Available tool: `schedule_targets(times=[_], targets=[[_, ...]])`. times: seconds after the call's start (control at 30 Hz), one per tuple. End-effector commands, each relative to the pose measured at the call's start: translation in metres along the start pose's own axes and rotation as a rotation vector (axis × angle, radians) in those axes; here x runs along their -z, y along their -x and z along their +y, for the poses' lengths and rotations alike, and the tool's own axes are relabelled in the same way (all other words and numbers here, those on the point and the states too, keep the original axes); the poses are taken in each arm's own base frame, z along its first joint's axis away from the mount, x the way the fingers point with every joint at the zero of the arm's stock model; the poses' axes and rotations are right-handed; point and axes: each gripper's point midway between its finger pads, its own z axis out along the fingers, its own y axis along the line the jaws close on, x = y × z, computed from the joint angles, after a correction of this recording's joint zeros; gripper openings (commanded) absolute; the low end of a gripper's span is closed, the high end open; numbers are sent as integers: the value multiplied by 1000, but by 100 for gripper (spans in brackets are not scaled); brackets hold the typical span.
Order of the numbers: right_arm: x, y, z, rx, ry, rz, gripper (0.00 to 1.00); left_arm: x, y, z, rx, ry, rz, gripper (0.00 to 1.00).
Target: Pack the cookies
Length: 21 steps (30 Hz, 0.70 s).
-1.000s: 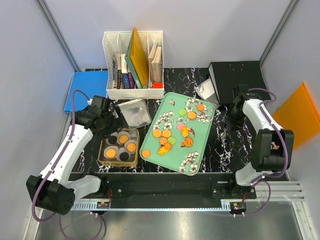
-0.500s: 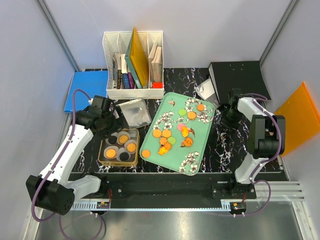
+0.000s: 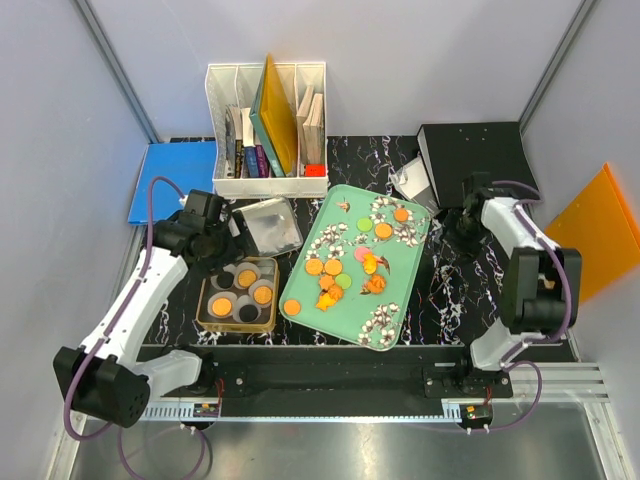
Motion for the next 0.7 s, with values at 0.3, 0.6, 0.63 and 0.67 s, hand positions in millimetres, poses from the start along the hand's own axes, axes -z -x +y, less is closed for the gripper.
schedule_targets(times=[0.3, 0.6, 0.63, 0.67], targets=[[150, -49, 105, 211, 584, -268, 64, -9, 77, -38, -41, 12, -162, 96], [163, -68, 136, 319, 749, -281, 62, -38, 145, -9, -102, 208, -319, 88], [163, -69, 137, 325, 757, -276, 62, -45, 155, 2, -71, 214, -318, 87], [165, -70, 140, 332, 761, -272, 62, -52, 156, 5, -54, 197, -297, 86]])
